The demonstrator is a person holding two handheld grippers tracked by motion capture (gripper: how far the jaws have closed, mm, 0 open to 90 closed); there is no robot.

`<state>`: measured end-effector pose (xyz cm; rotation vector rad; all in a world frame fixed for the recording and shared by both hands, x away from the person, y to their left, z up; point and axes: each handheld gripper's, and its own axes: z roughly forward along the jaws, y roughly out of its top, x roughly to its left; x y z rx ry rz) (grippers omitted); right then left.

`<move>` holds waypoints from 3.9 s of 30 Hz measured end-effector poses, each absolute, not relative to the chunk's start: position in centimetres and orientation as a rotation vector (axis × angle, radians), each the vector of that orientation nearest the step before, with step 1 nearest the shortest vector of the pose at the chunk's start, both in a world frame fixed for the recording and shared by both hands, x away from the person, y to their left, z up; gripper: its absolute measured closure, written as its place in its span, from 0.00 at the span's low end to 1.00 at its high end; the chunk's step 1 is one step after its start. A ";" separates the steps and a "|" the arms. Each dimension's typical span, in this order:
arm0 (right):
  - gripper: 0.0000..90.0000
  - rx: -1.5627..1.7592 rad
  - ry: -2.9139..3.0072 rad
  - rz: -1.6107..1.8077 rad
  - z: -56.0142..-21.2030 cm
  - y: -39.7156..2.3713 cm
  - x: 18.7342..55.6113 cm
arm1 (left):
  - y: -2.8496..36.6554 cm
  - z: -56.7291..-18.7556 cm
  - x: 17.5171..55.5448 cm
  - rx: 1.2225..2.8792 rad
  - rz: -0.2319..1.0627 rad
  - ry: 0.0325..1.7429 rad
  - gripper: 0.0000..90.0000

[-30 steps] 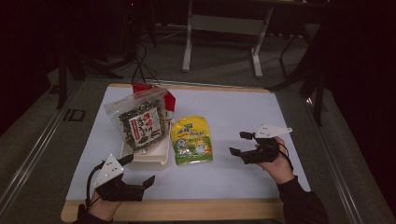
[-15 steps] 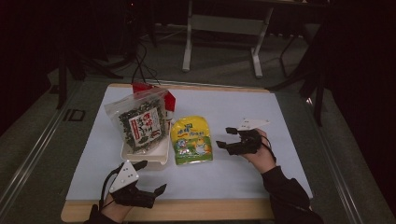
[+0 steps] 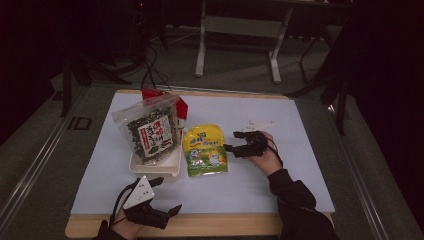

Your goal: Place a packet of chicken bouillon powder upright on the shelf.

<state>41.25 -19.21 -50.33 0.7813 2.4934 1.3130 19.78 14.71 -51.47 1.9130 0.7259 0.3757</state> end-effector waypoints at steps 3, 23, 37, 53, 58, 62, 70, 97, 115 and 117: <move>0.31 0.786 2.507 1.283 -50.9 -18.6 42.0 | 14.4 -51.7 19.8 1.945 0.357 0.714 0.02; 0.12 0.852 2.607 1.199 -53.8 -14.7 47.6 | 14.2 -52.5 19.4 1.984 0.311 0.705 0.02; 0.11 0.839 2.636 1.097 -55.2 -12.8 50.3 | 14.3 -52.5 19.3 1.975 0.315 0.712 0.02; 0.18 0.802 2.667 1.024 -55.1 -12.4 50.3 | 14.1 -52.6 19.3 1.989 0.313 0.701 0.02; 0.28 0.813 2.661 1.018 -54.9 -12.4 50.0 | 14.0 -52.6 19.2 1.990 0.322 0.698 0.02; 0.46 0.826 2.647 0.991 -54.5 -12.5 49.7 | 13.9 -52.6 19.2 1.994 0.319 0.699 0.02; 0.72 0.832 2.651 0.957 -54.1 -12.5 49.4 | 13.9 -52.6 19.2 2.000 0.322 0.694 0.02; 1.00 0.783 2.669 0.981 -51.2 -14.4 46.9 | 13.6 -52.8 19.5 2.005 0.311 0.705 0.02; 1.00 0.614 2.583 1.133 -46.2 -16.0 42.7 | 13.4 -52.8 19.5 2.011 0.313 0.705 0.02; 1.00 0.599 2.577 1.143 -45.9 -16.0 42.3 | 13.4 -52.8 19.5 2.011 0.313 0.705 0.02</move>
